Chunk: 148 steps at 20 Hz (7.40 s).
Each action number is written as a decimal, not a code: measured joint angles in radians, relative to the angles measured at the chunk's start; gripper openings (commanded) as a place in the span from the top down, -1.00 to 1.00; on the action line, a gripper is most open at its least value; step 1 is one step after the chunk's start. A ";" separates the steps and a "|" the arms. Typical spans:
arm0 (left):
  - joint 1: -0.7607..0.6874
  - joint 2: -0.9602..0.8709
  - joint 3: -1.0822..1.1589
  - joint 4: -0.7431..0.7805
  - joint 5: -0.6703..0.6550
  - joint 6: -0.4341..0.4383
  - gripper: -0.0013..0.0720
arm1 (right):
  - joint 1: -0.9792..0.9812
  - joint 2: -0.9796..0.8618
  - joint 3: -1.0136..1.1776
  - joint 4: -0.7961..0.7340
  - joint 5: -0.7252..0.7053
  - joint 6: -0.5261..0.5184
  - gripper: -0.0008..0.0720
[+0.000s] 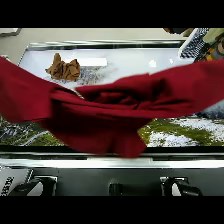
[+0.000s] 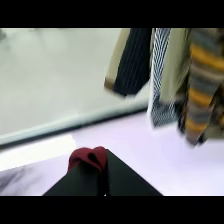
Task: Fold the clothes and pants, and hang the long-sleeved shirts on hangers.
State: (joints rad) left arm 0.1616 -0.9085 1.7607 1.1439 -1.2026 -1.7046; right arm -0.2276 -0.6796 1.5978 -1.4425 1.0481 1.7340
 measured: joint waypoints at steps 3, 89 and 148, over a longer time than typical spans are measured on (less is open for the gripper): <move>-0.066 -0.095 -0.128 -0.041 -0.019 0.033 0.92 | 0.000 -0.192 0.000 0.095 0.105 0.048 0.91; -0.073 -0.454 -0.080 -0.065 -0.055 -0.050 0.92 | 0.052 -0.820 0.247 0.437 0.150 0.050 0.91; -0.174 -0.885 -0.135 -0.079 -0.174 0.002 0.92 | -0.163 -0.832 -0.192 0.370 -0.049 -0.134 0.92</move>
State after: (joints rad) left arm -0.0128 -1.7931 1.6260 1.0653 -1.3769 -1.7023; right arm -0.3908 -1.5120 1.4059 -1.0729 0.9989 1.6005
